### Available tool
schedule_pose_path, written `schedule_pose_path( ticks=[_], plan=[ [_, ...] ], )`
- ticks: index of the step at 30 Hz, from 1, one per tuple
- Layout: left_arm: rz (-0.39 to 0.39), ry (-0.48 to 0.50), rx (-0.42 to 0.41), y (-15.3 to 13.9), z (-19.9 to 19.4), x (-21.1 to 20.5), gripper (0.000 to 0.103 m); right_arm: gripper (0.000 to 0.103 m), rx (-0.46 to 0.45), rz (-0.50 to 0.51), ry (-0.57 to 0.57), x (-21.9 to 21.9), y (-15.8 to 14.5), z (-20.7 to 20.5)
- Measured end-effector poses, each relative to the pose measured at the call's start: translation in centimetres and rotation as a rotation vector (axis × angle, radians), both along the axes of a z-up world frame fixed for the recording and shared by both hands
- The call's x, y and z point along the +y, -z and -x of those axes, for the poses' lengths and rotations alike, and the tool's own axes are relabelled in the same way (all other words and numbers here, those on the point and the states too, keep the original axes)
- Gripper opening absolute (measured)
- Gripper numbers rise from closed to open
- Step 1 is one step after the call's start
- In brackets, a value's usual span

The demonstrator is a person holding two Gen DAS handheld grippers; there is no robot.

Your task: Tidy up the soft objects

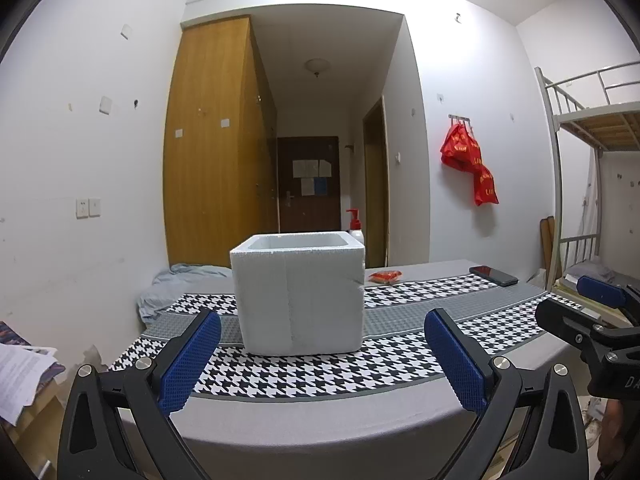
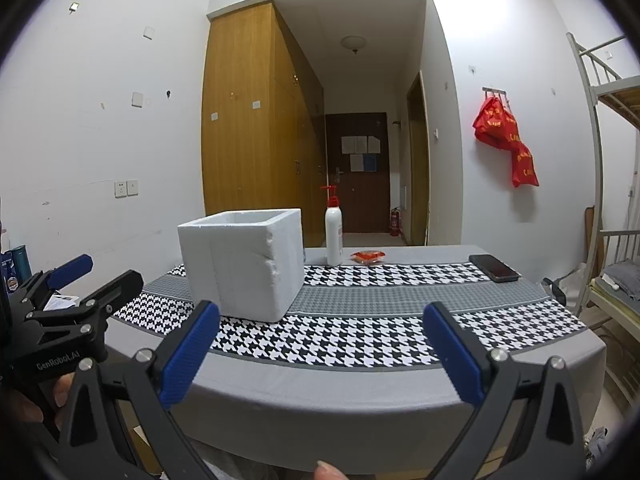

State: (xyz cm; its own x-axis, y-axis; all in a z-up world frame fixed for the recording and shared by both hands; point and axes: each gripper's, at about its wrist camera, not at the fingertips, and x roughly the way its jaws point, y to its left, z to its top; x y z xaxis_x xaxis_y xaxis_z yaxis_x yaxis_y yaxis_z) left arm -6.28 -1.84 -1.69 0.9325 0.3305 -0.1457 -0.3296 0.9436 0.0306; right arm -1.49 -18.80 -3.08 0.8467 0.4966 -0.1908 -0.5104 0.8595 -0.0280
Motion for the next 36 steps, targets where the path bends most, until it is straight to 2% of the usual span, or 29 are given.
schedule_pose_path(
  ticks=[36],
  plan=[
    [-0.005,-0.001,0.015,0.2,-0.08,0.16,0.102,0.103,0.011,0.013,-0.006,0.26,-0.2,0.15]
  ],
)
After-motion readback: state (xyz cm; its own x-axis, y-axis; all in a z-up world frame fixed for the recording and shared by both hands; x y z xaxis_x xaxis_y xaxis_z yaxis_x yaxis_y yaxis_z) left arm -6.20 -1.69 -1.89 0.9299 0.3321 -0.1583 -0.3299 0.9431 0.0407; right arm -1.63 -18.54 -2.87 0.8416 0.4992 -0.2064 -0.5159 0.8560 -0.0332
